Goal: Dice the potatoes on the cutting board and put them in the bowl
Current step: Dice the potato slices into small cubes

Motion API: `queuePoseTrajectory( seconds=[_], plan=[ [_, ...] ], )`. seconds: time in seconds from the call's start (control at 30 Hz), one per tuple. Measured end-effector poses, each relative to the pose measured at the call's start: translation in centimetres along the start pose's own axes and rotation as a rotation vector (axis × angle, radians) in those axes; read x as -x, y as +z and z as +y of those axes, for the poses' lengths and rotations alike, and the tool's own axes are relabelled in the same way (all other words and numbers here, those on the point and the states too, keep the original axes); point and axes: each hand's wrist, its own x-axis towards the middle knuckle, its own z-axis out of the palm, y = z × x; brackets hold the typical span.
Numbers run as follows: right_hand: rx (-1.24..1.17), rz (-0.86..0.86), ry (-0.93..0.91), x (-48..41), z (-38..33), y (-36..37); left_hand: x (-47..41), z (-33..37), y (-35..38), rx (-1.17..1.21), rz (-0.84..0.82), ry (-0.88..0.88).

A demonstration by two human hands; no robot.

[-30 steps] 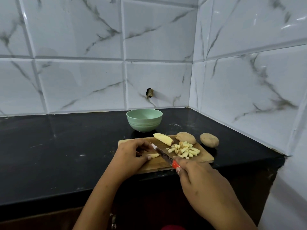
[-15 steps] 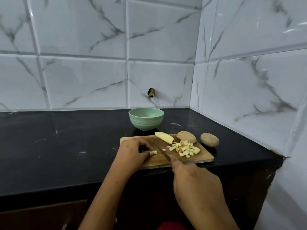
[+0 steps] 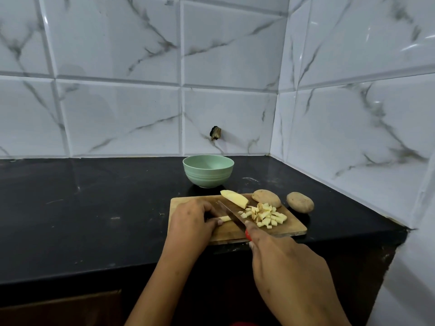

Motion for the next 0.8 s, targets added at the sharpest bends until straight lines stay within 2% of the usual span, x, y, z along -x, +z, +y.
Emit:
queuePoseTrajectory(
  seconds=[0.2,0.53,0.8],
  plan=[
    [0.050,-0.053,-0.051,-0.7,-0.4,0.6,-0.1,0.0,-0.1,-0.018,-0.033,0.027],
    [0.029,0.088,-0.049,-0.8,-0.4,0.7,0.3,0.2,-0.3,-0.008,0.044,-0.036],
    [-0.022,0.007,-0.025,-0.1,-0.9,-0.6,0.2,0.1,-0.2,-0.015,0.033,-0.043]
  ],
)
